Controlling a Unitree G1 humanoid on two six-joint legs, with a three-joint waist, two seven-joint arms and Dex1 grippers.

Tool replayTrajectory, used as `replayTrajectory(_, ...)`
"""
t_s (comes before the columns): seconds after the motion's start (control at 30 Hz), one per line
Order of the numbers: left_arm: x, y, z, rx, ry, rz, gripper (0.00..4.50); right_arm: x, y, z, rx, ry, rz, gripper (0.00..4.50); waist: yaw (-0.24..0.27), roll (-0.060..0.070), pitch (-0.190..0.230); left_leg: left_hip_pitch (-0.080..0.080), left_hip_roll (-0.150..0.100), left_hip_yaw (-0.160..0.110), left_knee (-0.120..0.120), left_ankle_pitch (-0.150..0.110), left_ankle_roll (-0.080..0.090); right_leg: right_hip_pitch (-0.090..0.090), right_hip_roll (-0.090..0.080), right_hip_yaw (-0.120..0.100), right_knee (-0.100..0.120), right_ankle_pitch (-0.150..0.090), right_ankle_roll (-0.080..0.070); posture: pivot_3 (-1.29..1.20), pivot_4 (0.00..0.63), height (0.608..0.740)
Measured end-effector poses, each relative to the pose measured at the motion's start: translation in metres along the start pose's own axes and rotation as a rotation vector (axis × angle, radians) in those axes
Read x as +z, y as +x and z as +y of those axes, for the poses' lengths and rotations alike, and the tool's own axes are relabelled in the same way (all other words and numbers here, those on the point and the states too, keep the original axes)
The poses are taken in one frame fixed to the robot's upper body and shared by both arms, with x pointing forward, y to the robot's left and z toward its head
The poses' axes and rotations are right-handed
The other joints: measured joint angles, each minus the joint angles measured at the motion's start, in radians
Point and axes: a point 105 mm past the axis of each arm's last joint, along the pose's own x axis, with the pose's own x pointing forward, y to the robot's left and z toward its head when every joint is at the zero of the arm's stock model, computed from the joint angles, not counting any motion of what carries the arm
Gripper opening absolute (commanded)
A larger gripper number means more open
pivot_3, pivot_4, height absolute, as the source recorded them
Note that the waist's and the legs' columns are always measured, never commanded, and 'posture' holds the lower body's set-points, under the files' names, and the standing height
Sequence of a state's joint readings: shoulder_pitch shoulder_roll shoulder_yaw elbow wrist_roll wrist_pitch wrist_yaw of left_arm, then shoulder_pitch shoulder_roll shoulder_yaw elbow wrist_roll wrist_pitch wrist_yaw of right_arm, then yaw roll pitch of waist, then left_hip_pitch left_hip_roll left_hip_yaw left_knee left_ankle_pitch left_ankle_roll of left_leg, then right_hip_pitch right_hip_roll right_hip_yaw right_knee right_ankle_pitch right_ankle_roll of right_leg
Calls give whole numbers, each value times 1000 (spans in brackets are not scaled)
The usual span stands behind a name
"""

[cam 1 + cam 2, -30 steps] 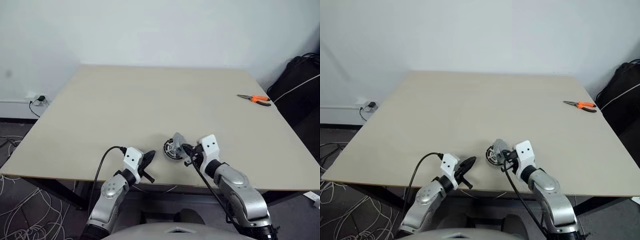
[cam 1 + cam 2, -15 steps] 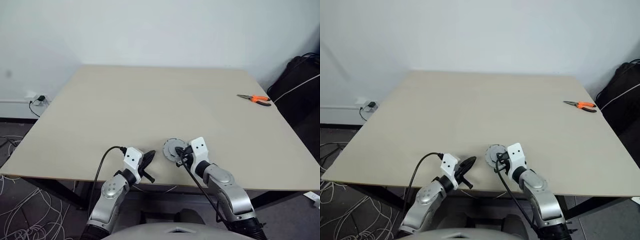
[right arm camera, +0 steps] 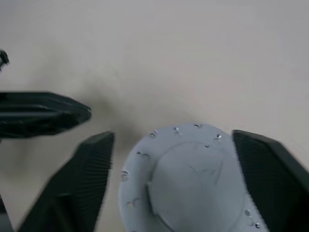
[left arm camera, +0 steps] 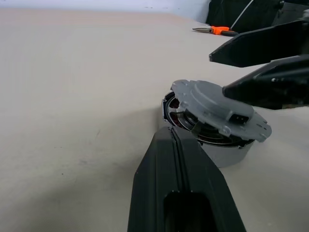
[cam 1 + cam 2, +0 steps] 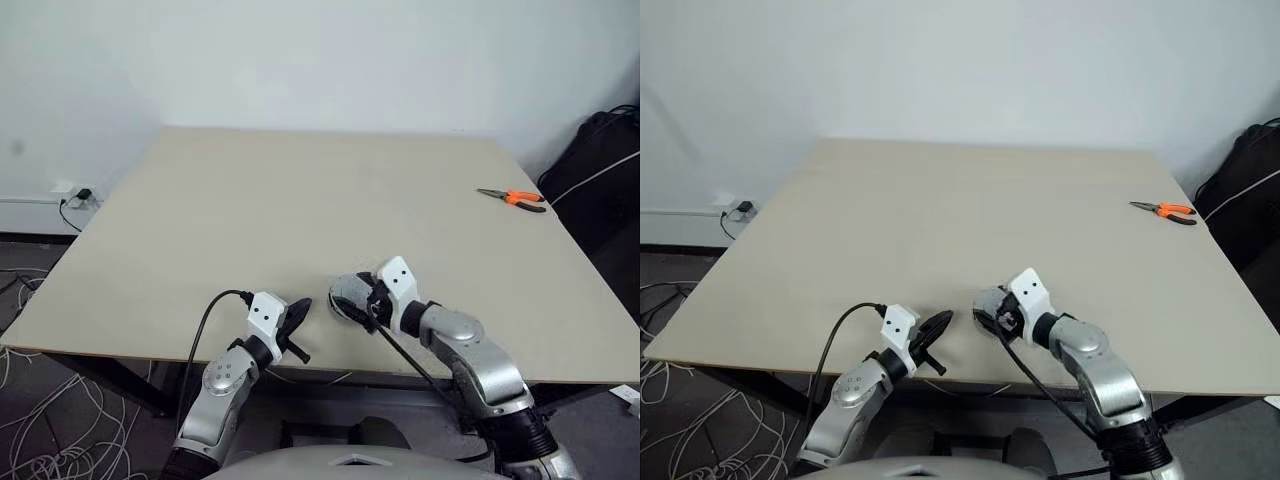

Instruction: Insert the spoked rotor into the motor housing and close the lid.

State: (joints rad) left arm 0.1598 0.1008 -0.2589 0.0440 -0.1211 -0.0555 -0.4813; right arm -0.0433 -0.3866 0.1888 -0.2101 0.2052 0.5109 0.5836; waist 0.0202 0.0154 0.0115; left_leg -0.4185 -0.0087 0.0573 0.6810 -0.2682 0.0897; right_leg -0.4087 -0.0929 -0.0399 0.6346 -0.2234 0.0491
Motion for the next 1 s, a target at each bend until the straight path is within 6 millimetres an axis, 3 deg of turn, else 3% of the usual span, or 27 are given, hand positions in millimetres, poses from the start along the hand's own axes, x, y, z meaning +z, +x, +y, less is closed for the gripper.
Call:
replayTrajectory(0.57, -3, -4, 5, 40, -8, 5, 0, -22, 8, -12, 84, -10, 127, 4467, 2, 0, 0, -1, 0, 0, 0, 0, 0, 0, -1, 2, -2, 0, 0, 0, 0, 740)
replayTrajectory(0.73, -2, -4, 5, 41, -7, 5, 0, -22, 10, -14, 74, -15, 126, 3269, 2, 0, 0, -1, 0, 0, 0, 0, 0, 0, -2, 2, -2, 0, 0, 0, 0, 740)
replayTrajectory(1.0, -3, -5, 5, 43, -7, 6, 0, -21, 10, -15, 49, 18, 100, 3266, 1, 0, 0, -1, 0, 0, -1, 0, 0, 0, -2, 2, -2, 0, 0, 0, 0, 740)
